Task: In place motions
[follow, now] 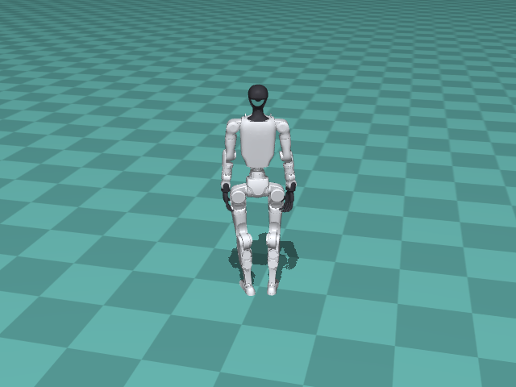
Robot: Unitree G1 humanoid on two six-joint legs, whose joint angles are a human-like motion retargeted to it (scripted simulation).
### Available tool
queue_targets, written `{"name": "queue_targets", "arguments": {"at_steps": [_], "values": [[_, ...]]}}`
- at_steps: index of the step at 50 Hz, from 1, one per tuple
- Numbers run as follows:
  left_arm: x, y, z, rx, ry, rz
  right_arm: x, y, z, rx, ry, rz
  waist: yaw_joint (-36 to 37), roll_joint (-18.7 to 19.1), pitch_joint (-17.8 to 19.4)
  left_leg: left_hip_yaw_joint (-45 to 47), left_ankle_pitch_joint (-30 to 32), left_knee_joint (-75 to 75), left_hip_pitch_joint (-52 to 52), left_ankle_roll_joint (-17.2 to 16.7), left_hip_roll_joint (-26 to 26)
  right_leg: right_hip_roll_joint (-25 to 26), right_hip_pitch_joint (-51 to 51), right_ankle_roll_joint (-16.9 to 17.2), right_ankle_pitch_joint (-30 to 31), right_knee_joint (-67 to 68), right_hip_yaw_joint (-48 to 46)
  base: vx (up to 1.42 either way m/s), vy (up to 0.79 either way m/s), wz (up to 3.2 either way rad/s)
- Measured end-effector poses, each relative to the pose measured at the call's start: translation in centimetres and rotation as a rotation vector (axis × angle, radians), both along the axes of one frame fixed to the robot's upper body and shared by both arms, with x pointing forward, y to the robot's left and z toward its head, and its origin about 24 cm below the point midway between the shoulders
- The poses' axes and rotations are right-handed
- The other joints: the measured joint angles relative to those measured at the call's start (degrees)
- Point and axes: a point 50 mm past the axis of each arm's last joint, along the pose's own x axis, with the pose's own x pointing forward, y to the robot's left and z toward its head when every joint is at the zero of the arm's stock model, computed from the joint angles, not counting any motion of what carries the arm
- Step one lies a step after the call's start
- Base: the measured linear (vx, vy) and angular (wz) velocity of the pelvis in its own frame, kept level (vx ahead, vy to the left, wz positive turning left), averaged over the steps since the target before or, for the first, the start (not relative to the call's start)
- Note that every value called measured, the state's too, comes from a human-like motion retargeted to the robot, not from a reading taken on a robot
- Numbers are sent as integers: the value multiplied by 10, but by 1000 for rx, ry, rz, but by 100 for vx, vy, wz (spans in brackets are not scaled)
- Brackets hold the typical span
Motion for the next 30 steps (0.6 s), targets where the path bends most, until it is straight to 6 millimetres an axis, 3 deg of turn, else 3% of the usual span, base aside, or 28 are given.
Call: {"name": "queue_targets", "arguments": {"at_steps": [30], "values": [[4, 3, 0, 8, -7, -22, 4, -2, 0, -2, -3, 1, -4, -6, 4, 2, 1, 0, 3, 1, 1, 1, 0, 1, 1, 1, 1, 0, 0, 0]]}}
